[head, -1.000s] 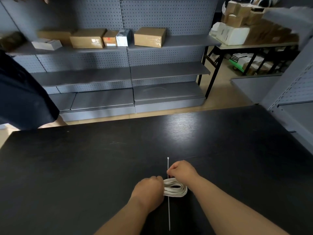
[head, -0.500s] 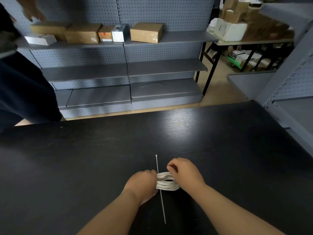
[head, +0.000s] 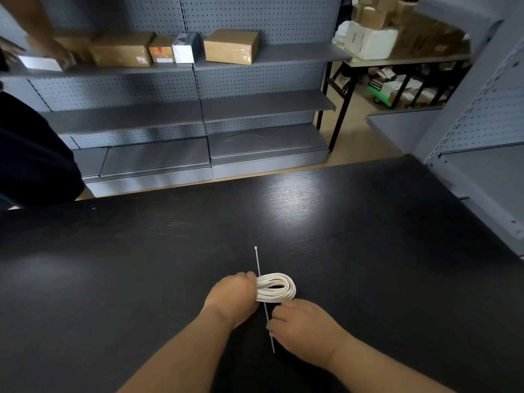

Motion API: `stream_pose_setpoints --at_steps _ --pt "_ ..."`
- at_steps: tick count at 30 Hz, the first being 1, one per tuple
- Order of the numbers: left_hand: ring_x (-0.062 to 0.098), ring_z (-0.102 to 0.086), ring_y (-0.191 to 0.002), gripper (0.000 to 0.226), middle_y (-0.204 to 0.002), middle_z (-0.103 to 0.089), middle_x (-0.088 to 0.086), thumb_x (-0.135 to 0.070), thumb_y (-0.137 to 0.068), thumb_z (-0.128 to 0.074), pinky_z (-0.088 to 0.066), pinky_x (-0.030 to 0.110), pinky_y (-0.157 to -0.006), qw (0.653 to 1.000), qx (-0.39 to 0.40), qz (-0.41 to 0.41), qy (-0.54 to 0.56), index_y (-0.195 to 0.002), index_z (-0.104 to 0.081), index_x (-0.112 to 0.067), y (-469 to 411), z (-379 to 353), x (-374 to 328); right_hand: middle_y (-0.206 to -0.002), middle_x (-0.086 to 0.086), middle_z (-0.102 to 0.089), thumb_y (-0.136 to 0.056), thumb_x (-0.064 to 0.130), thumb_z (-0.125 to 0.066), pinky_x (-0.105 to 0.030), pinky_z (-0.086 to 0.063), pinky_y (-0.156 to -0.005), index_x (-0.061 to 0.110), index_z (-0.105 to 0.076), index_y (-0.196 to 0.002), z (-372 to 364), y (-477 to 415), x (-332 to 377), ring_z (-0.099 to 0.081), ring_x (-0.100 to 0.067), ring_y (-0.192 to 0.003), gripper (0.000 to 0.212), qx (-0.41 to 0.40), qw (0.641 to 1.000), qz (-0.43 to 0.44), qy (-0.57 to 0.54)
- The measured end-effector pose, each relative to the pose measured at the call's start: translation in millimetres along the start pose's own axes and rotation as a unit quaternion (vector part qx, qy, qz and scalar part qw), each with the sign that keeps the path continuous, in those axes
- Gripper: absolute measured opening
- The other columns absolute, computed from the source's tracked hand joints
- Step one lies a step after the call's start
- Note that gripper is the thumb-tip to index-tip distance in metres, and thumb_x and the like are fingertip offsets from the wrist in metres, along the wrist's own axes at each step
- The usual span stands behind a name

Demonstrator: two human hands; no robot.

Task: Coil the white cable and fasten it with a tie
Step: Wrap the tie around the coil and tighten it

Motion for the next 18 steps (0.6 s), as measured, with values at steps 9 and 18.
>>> stream_pose_setpoints --at_steps 9,18 --pt "0.027 -0.059 -0.101 0.024 -0.114 -0.059 0.008 -0.026 -0.093 -0.043 -0.045 0.033 -0.078 1.0 -0.005 0.005 0.002 -0.112 -0.048 -0.012 -1 -2 1 -0.107 -0.008 -0.06 -0.091 0.043 -0.052 -0.034 -0.045 -0.086 0.009 -0.06 -0.107 2 2 -1 -0.054 -0.022 -0.102 0.038 0.045 0.979 -0.189 -0.058" --pt "0.027 -0.06 -0.1 0.023 -0.114 -0.059 0.008 -0.022 -0.093 -0.041 -0.046 0.032 -0.077 1.0 -0.015 -0.003 -0.01 -0.112 -0.048 -0.011 -2 -7 0 -0.123 -0.007 -0.051 -0.096 0.027 -0.047 -0.033 -0.04 -0.094 0.008 -0.052 -0.116 -14 6 -12 -0.046 -0.023 -0.116 0.028 0.083 0.917 -0.356 -0.162"
Point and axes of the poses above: each hand's wrist, its own y-axis away from the middle knuckle, its own z-axis out of the back of the hand, x = y × z, the point moved 8 cm from there along -y, towards the middle knuckle
